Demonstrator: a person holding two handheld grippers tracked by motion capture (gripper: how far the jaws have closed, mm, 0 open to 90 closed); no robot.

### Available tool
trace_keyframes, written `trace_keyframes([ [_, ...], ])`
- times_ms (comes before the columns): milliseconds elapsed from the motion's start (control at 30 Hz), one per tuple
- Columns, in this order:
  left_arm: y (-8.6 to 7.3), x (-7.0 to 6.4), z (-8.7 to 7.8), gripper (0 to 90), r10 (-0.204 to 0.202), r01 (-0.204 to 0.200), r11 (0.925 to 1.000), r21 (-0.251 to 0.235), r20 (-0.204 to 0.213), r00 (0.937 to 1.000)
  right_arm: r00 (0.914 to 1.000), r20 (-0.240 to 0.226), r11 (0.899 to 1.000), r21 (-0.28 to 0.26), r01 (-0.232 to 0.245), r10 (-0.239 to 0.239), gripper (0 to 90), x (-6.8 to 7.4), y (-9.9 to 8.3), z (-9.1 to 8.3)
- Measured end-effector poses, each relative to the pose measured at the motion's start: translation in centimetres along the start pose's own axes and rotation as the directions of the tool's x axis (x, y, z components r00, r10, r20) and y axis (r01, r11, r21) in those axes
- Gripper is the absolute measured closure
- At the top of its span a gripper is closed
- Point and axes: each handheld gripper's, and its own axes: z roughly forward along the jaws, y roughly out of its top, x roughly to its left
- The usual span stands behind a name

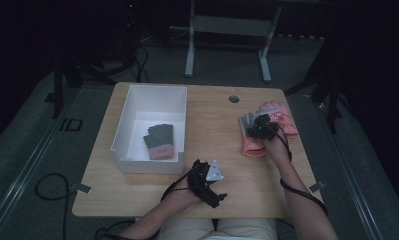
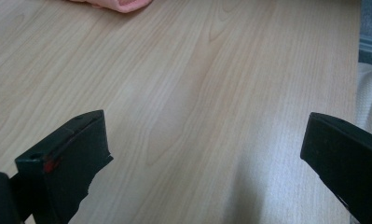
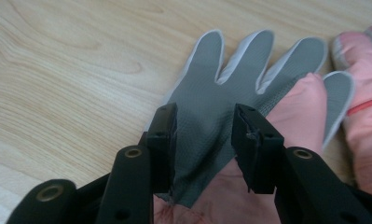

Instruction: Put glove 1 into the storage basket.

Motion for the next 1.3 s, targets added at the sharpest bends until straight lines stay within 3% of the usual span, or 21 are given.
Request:
trace_keyframes([
  [167,-1.2,-0.5,0.0,0.6,-0.016,0.016,0.9995,-0.026,-0.010,0.9998,0.9991,0.026,0.999,0.010,0.032,-0.033,62.6,0.5,-0.2,0.6],
  [200,-1.4,-0.7,0.0,0.6,-0.011,0.011,0.9995,-0.029,-0.012,0.9999,0.9989,0.022,0.999,0.012,0.040,-0.041,69.8,0.7,-0.4,0.9],
  [233,-1.7,-0.8,0.0,0.6,-0.013,0.013,0.9994,-0.031,-0.011,0.9999,0.9989,0.022,0.999,0.012,0.040,-0.041,69.8,0.7,-0.4,0.9],
  [467,-3.1,-1.2,-0.2,0.6,-0.030,0.029,0.9978,-0.060,-0.020,0.9993,0.9973,0.045,0.998,0.019,-0.058,0.057,88.1,1.1,-0.3,0.9],
  [567,-3.4,-1.4,-0.4,0.6,-0.012,0.008,0.9974,-0.071,-0.046,0.9989,0.9920,0.038,0.993,-0.004,-0.120,0.120,88.7,1.3,0.1,-0.3],
  [600,-3.5,-1.3,-0.5,0.6,-0.002,-0.001,0.9974,-0.072,-0.051,0.9987,0.9893,0.032,0.989,-0.029,-0.142,0.143,88.8,1.7,0.4,-1.5],
  [633,-3.5,-1.3,-0.6,0.6,-0.002,-0.001,0.9972,-0.075,-0.051,0.9987,0.9893,0.032,0.989,-0.029,-0.142,0.143,88.8,1.7,0.4,-1.5],
  [700,-3.7,-1.3,-0.7,0.6,0.001,-0.006,0.9960,-0.089,-0.056,0.9985,0.9858,0.018,0.984,-0.066,-0.166,0.167,88.8,2.3,0.6,-3.1],
  [1000,-4.2,-1.2,-0.7,0.6,-0.010,0.005,0.9940,-0.109,-0.051,0.9987,0.9840,0.009,0.972,-0.158,-0.174,0.178,88.9,7.1,0.3,-10.6],
  [1167,-4.2,-1.5,-0.5,0.6,-0.005,-0.002,0.9912,-0.132,-0.050,0.9988,0.9842,0.009,0.973,-0.153,-0.173,0.177,88.9,9.4,-0.7,-11.9],
  [1300,-4.3,-1.6,-0.6,0.6,0.001,-0.008,0.9902,-0.140,-0.050,0.9987,0.9838,0.006,0.978,-0.114,-0.178,0.179,88.9,11.0,-1.8,-10.8],
])
